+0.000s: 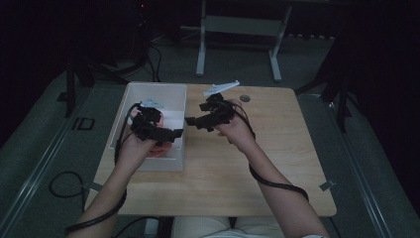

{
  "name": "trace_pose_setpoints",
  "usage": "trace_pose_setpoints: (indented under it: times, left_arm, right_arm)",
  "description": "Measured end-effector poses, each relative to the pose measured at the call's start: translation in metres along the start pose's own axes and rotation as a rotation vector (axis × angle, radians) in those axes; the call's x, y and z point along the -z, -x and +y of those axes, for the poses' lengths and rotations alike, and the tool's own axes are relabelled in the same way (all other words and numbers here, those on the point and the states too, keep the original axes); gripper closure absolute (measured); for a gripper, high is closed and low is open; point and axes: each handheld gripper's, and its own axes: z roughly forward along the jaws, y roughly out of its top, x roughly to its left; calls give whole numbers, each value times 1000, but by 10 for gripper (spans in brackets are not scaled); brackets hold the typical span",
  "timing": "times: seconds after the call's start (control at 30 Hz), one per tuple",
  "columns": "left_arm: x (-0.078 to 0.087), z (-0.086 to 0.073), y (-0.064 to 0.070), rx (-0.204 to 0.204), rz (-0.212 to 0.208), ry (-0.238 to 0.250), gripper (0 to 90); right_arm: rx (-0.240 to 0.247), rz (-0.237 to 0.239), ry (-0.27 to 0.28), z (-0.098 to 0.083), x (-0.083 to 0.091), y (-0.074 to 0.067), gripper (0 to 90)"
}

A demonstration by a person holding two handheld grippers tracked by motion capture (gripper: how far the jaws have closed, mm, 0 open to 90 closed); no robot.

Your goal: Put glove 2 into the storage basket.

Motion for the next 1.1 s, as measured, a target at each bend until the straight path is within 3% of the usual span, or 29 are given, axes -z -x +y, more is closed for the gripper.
trace_pose_setpoints:
  times: [0.1, 0.13, 0.17, 0.3, 0.5, 0.7, 0.93, 1.1]
  left_arm:
    - [-10, 0, 19, -42, -32, -2, 25]
    - [-10, 0, 19, -42, -32, -2, 25]
    - [-12, -1, 29, -69, -34, 1, 25]
    - [-16, -2, 44, -103, -49, 15, 25]
    - [-27, -8, 74, -159, -117, 34, 25]
    - [-44, -16, 98, -237, -174, 25, 25]
    - [-64, -31, 109, -265, -212, 3, 25]
    - [-83, -47, 116, -264, -263, -27, 25]
  right_arm:
    - [2, -24, -5, -16, 14, 7, 184]
    - [2, -24, -5, -16, 14, 7, 184]
    - [-1, -31, -4, -24, 21, 10, 184]
    - [3, -44, -7, -39, 32, 14, 184]
    - [17, -78, -25, -66, 47, 18, 184]
    - [-5, -87, -50, -95, 53, 24, 184]
    - [-3, -94, -74, -121, 51, 25, 184]
    - [-2, -108, -97, -151, 46, 27, 181]
